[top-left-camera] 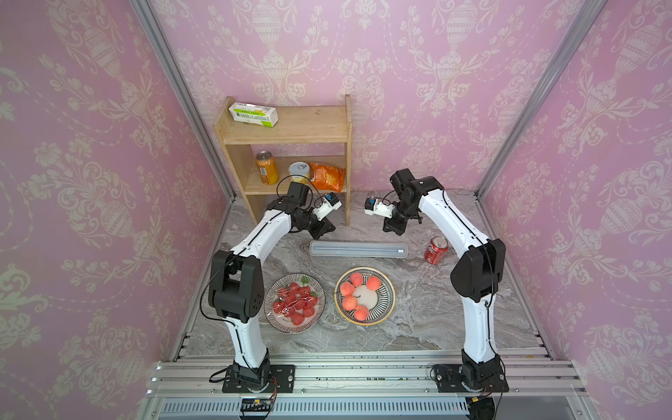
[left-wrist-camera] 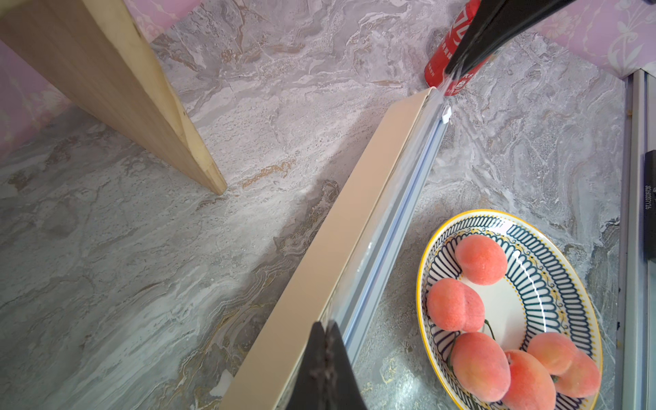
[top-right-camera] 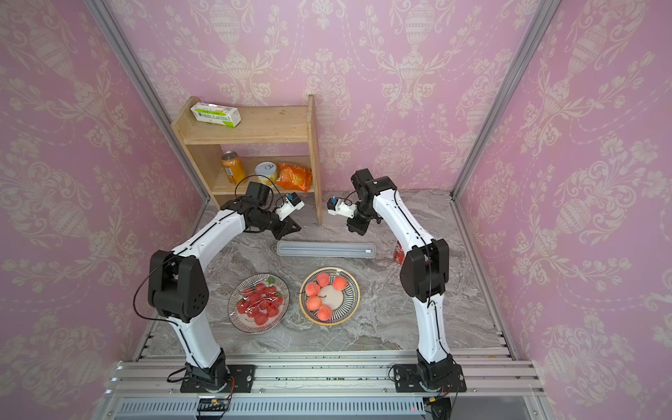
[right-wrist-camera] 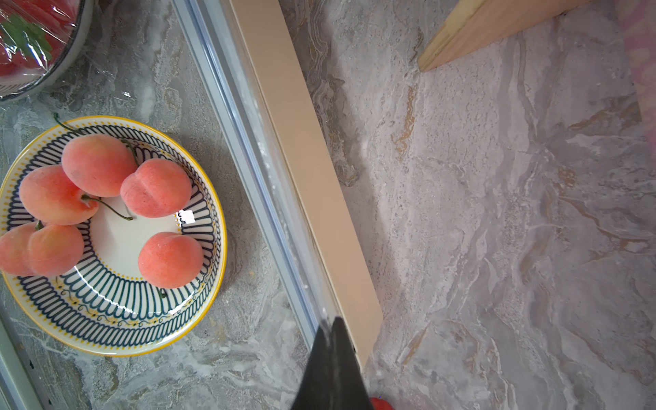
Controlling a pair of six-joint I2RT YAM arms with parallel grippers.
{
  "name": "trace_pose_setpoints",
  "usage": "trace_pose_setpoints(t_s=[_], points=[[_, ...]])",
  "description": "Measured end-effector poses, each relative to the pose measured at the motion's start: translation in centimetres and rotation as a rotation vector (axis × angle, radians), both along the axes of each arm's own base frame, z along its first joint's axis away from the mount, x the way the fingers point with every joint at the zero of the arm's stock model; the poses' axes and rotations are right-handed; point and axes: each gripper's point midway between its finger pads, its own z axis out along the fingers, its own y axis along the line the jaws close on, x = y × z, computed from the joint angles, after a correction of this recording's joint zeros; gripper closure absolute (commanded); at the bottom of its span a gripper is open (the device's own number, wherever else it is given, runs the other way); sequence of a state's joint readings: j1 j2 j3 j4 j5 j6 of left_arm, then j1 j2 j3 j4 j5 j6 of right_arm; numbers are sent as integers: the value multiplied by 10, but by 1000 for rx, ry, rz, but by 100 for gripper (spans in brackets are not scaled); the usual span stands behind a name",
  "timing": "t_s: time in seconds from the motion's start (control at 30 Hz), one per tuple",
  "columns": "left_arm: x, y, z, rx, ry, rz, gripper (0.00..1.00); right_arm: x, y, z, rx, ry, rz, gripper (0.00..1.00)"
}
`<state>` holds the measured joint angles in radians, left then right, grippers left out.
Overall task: Wrap the plate with plastic wrap
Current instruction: Pull the plastic wrap from the plastic wrap cutting box.
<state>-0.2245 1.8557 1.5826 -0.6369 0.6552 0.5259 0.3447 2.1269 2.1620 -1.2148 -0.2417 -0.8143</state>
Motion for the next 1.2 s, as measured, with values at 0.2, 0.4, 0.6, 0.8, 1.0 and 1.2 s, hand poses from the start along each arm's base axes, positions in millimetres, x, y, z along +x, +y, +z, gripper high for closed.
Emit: trace_pose_setpoints(t_s=[0.2,0.4,0.6,0.8,1.0,1.2], points=[[0,-3,15,-28,-18,0,100,1,-2,16,13,-37,-4,100],[-1,-3,25,-39,-33,7,100,2,-1,31,25,-72,-5,100],[2,-5,34,-52,-55,15,100,2,-3,44,31,-105,-7,100],[4,-8,39,-59,-68,13,100,2,-6,49,33,-116,-14,100],[3,-11,46,-65,-87,9,100,3,-9,50,20,-122,-20,100],[2,-13,49,-67,-93,4,100,4,-10,49,15,-125,-22,100]])
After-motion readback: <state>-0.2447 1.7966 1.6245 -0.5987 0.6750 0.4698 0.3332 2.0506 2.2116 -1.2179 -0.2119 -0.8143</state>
